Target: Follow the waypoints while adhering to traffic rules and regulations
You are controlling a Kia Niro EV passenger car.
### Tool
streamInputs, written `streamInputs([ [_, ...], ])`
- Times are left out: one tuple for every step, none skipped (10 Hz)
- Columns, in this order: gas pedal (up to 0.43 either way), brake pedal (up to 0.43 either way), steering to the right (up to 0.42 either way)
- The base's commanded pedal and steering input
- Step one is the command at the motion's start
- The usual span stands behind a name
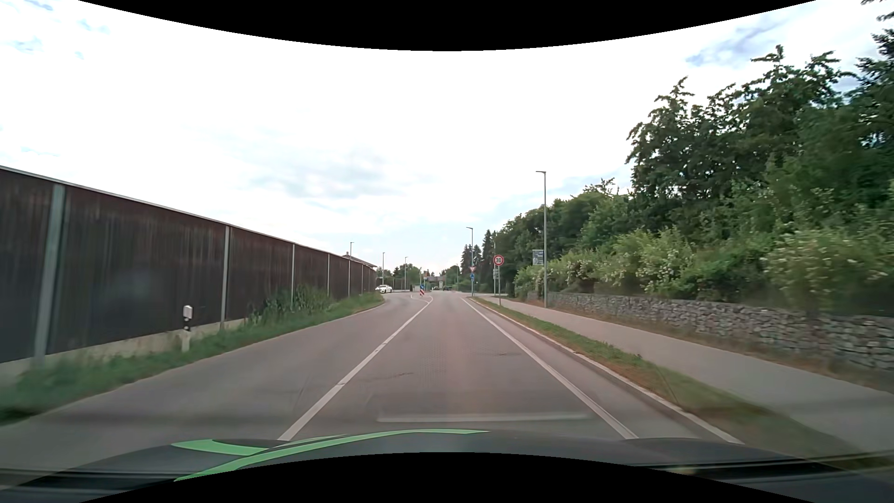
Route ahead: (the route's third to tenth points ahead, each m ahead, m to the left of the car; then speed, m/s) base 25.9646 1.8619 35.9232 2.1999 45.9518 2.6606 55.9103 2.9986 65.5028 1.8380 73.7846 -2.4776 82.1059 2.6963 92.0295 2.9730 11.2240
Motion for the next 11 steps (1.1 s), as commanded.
streamInputs([
  [0.0,0.14,0.004],
  [0.0,0.14,0.004],
  [0.0,0.14,0.004],
  [0.0,0.134,0.003],
  [0.0,0.128,0.002],
  [0.0,0.122,0.001],
  [0.0,0.122,0.001],
  [0.0,0.116,0.001],
  [0.0,0.11,0.001],
  [0.0,0.098,0.001],
  [0.0,0.079,0.001],
])
